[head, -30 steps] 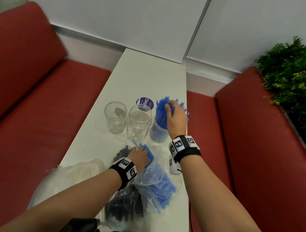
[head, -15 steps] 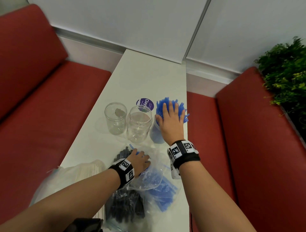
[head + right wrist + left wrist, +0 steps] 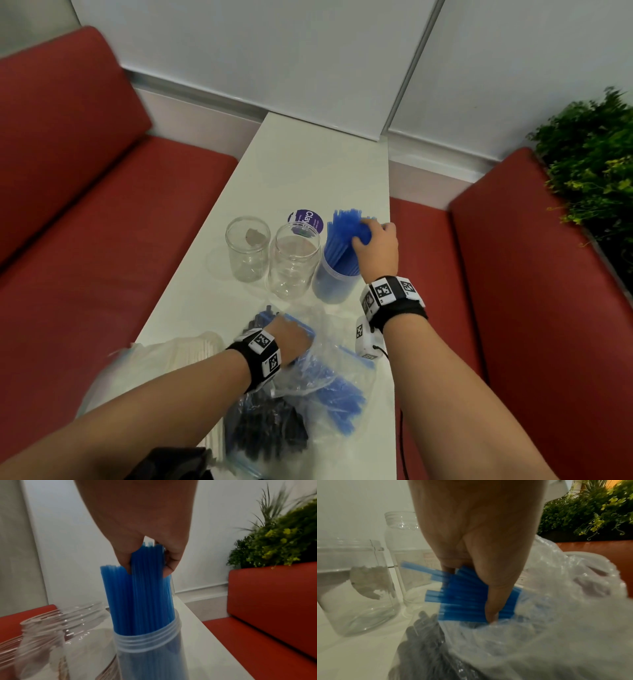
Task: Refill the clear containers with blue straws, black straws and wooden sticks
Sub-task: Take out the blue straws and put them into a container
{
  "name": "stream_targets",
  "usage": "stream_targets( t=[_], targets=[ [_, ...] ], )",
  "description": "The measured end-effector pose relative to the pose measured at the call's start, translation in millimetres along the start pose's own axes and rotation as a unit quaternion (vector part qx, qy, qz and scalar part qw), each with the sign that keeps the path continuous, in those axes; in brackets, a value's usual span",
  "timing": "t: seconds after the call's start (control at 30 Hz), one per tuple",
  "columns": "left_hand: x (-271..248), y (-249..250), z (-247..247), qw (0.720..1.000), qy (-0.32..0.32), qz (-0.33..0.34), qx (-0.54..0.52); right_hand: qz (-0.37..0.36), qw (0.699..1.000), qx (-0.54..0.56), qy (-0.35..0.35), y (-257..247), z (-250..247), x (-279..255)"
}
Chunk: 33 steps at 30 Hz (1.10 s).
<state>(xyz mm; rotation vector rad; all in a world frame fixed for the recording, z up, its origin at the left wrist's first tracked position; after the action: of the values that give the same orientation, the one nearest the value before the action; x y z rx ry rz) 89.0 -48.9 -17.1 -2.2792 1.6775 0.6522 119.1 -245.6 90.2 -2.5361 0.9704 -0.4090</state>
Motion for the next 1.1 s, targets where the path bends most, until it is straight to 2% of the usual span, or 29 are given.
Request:
stream_targets(
  t=[0.07, 0.17, 0.2, 0.23, 0.3, 0.33, 0.37, 0.4, 0.43, 0.53, 0.63, 0.7, 0.73, 0.77, 0.83, 0.87, 0.93, 1.03, 1.1],
  targets=[
    [0, 0, -5, 1.000, -0.015, -0.011, -0.001, -0.005, 1.000, -0.003, 0.008, -3, -4, -4],
    [-2, 1, -16, 0.999, -0.041, -0.022, -0.003, 0.003, 0.992, -0.064, -0.106, -3, 5, -15],
    [-4, 1, -20, 0.998, -0.056, -0.034, -0.007, 0.010, 0.992, -0.056, -0.112, -2, 5, -19],
    [-5, 1, -23, 0.996, -0.070, -0.045, -0.010, 0.012, 0.996, -0.037, -0.081, -4, -1, -22],
    [-6, 3, -27, 0.995, -0.084, -0.055, -0.013, -0.004, 0.998, 0.020, 0.062, -9, -22, -31],
    [-6, 3, -28, 0.994, -0.087, -0.060, -0.018, -0.024, 0.989, 0.059, 0.136, -11, -31, -38],
    [-7, 2, -28, 0.994, -0.089, -0.065, -0.026, -0.051, 0.977, 0.104, 0.180, -13, -37, -45],
    [-7, 2, -29, 0.993, -0.088, -0.067, -0.033, -0.076, 0.968, 0.155, 0.183, -15, -38, -51],
    [-7, 2, -31, 0.994, -0.083, -0.067, -0.037, -0.092, 0.964, 0.204, 0.145, -17, -34, -58],
    [-9, 1, -35, 0.995, -0.064, -0.072, -0.032, -0.082, 0.956, 0.269, -0.080, -20, -1, -82],
    [-12, -2, -43, 0.995, -0.045, -0.090, -0.026, -0.054, 0.916, 0.252, -0.306, -12, 42, -112],
    [-17, -7, -53, 0.991, -0.052, -0.110, -0.052, -0.063, 0.886, 0.222, -0.403, -7, 63, -131],
    [-20, -8, -61, 0.989, -0.066, -0.117, -0.065, -0.069, 0.880, 0.205, -0.424, -6, 69, -138],
    [-22, -9, -69, 0.988, -0.077, -0.118, -0.071, -0.079, 0.884, 0.188, -0.420, -5, 74, -143],
    [-28, -10, -92, 0.989, -0.073, -0.112, -0.067, -0.094, 0.916, 0.135, -0.365, -4, 81, -144],
    [-32, -8, -104, 0.990, -0.065, -0.107, -0.057, -0.088, 0.933, 0.103, -0.335, -6, 82, -144],
    [-38, -6, -128, 0.995, -0.025, -0.095, -0.037, -0.065, 0.945, 0.095, -0.305, -8, 82, -143],
    [-47, -8, -164, 0.994, 0.067, -0.055, -0.069, -0.039, 0.939, 0.208, -0.270, -18, 70, -143],
    [-51, -11, -179, 0.981, 0.137, -0.010, -0.137, -0.024, 0.936, 0.263, -0.233, -24, 60, -138]
  ],
)
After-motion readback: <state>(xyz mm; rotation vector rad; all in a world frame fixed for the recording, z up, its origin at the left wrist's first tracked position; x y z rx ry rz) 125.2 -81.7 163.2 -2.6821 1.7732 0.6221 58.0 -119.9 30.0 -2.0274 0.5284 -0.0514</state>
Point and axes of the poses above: each hand's wrist, its own x-axis towards the middle knuckle, its own z-axis out of the palm, y = z × x, the point moved 5 cm from there along x, towards the middle knuckle, and after that the axes turned 12 degrees about -x, right-handed, at the moved point
